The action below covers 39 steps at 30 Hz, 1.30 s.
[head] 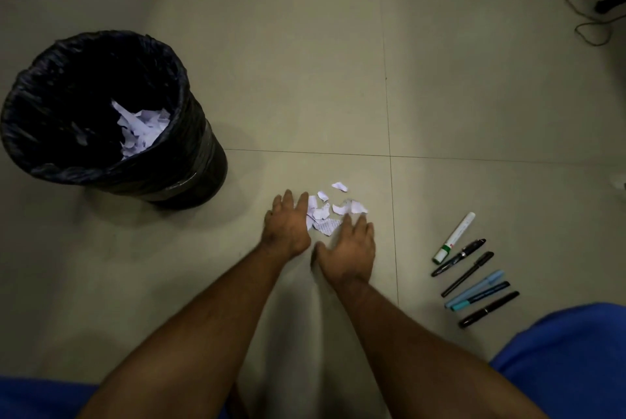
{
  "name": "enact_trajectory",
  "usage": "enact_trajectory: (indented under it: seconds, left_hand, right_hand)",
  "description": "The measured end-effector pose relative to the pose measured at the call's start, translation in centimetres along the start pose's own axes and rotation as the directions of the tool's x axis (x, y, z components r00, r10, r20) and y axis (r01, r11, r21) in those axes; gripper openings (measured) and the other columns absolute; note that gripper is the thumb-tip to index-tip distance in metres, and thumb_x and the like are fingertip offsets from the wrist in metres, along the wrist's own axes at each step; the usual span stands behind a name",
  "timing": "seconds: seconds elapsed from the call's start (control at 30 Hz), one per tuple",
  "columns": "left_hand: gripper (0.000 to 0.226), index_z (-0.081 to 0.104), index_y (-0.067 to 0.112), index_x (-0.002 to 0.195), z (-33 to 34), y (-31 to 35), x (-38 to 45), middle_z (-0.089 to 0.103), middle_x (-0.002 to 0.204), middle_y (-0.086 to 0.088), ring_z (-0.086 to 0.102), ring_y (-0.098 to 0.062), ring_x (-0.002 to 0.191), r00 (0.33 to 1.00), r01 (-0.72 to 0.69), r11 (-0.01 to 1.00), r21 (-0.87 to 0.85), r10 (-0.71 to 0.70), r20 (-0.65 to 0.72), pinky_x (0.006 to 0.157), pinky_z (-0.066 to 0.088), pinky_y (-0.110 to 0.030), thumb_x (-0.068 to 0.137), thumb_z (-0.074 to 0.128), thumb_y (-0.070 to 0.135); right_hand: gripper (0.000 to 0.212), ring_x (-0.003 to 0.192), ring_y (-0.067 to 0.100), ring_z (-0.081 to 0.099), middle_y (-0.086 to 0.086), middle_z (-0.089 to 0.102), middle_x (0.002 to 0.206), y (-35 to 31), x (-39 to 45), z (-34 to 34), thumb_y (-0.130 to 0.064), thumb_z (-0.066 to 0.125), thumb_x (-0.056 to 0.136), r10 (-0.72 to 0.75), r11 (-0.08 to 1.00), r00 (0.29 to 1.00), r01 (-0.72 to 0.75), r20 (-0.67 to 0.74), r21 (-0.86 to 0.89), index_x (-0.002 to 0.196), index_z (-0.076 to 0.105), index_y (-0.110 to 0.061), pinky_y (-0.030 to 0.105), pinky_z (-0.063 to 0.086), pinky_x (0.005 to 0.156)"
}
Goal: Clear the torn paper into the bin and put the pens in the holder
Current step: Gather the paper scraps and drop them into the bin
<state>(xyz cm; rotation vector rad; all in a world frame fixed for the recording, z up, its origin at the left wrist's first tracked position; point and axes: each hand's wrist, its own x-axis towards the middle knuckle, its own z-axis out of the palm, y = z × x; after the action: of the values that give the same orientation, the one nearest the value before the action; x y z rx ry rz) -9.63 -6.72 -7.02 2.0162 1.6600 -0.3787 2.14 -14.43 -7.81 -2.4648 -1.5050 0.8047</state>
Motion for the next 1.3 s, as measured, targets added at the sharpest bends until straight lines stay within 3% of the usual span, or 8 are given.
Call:
enact_trajectory:
  seconds: [0.17, 0.33, 0.57, 0.8, 0.93, 1.07, 1.2, 1.3]
  left_hand:
    - [0.089, 0.012, 0.027, 0.155, -0.4, 1.1, -0.4, 0.031, 0.147, -0.007, 0.035, -0.029, 0.131, 0.997, -0.081, 0.992, 0.095, 0.081, -0.003, 0.089, 0.049, -0.043, 0.081, 0.062, 0.020]
    - [0.081, 0.013, 0.035, 0.154, -0.4, 1.3, 0.3, 0.016, 0.157, -0.012, 0.035, -0.038, 0.130, 0.993, -0.112, 0.967, 0.227, 0.099, 0.068, 0.091, 0.050, -0.043, 0.089, 0.059, 0.020]
    - [0.046, 0.043, 0.017, 0.141, 0.1, 2.0, 0.1, 0.048, 0.133, -0.010, 0.051, -0.029, 0.116, 0.994, -0.095, 0.960, 0.265, 0.104, -0.018, 0.084, 0.048, -0.033, 0.095, 0.050, 0.015]
    - [0.033, 0.061, 0.013, 0.127, 0.7, 0.3, -0.2, 0.060, 0.126, -0.011, 0.058, -0.031, 0.114, 0.991, -0.040, 0.999, -0.037, 0.035, -0.130, 0.092, 0.048, -0.035, 0.096, 0.050, 0.019]
    - [0.022, 0.072, 0.011, 0.102, 0.0, -0.1, -1.1, 0.073, 0.102, -0.012, 0.066, -0.028, 0.096, 0.966, 0.078, 0.928, -0.365, -0.162, -0.204, 0.074, 0.043, -0.024, 0.094, 0.052, 0.014]
    - [0.020, 0.072, 0.011, 0.080, -1.6, 0.0, -2.0, 0.072, 0.076, -0.008, 0.066, -0.027, 0.075, 0.924, 0.131, 0.803, -0.581, -0.311, -0.221, 0.064, 0.047, -0.028, 0.090, 0.056, 0.016]
    - [0.023, 0.071, 0.007, 0.076, -5.6, 1.1, -2.4, 0.070, 0.072, -0.008, 0.063, -0.023, 0.069, 0.888, 0.065, 0.732, -0.678, -0.353, -0.296, 0.062, 0.046, -0.028, 0.093, 0.060, 0.018]
    - [0.021, 0.073, 0.009, 0.079, -9.7, 1.9, -3.2, 0.068, 0.070, 0.000, 0.063, -0.015, 0.065, 0.853, -0.028, 0.654, -0.756, -0.379, -0.359, 0.057, 0.048, -0.023, 0.094, 0.061, 0.020]
  right_hand:
    - [0.096, 0.148, 0.040, 0.024, 0.021, 0.026, 0.160, 0.5, 1.3, 0.0, -0.021, 0.071, 0.074, -0.169, 0.983, 0.986, 0.169, -0.002, 0.074, 0.156, 0.021, -0.007, 0.045, 0.027, 0.121]
    - [0.117, 0.149, 0.039, 0.018, 0.018, 0.013, 0.164, 1.7, 4.7, -1.9, -0.051, 0.080, 0.069, -0.199, 0.960, 0.974, 0.216, 0.108, -0.180, 0.158, 0.011, -0.021, 0.045, 0.030, 0.115]
    - [0.049, 0.093, 0.037, 0.061, 0.015, 0.062, 0.116, 0.5, 5.1, -1.6, -0.038, 0.076, 0.075, -0.301, 0.930, 0.953, 0.287, -0.030, -0.231, 0.121, 0.067, -0.023, 0.037, 0.049, 0.070]
    - [0.022, 0.090, 0.031, 0.062, 0.011, 0.061, 0.101, -1.3, 4.0, -0.6, -0.021, 0.053, 0.094, -0.287, 0.954, 0.949, 0.295, 0.132, -0.050, 0.105, 0.070, -0.014, 0.033, 0.047, 0.071]
    - [0.022, 0.075, 0.029, 0.062, 0.011, 0.069, 0.078, -1.3, 3.8, -0.9, -0.022, 0.060, 0.091, -0.126, 0.969, 0.983, 0.092, 0.135, 0.229, 0.078, 0.070, -0.007, 0.031, 0.043, 0.064]
    - [0.053, 0.054, 0.018, 0.045, 0.001, 0.054, 0.055, -2.3, 3.2, -2.2, -0.053, 0.059, 0.094, 0.064, 0.873, 0.996, -0.089, 0.068, 0.480, 0.058, 0.054, -0.014, 0.023, 0.036, 0.052]
    - [0.058, 0.054, 0.016, 0.048, -0.004, 0.049, 0.050, -6.4, 2.8, -4.4, -0.052, 0.057, 0.095, 0.147, 0.784, 0.989, -0.115, -0.003, 0.610, 0.059, 0.054, -0.007, 0.015, 0.036, 0.049]
    - [0.045, 0.056, 0.014, 0.061, -0.007, 0.061, 0.053, -10.1, 2.6, -6.9, -0.043, 0.064, 0.093, 0.115, 0.667, 0.993, -0.058, -0.026, 0.743, 0.063, 0.063, -0.010, 0.028, 0.055, 0.059]
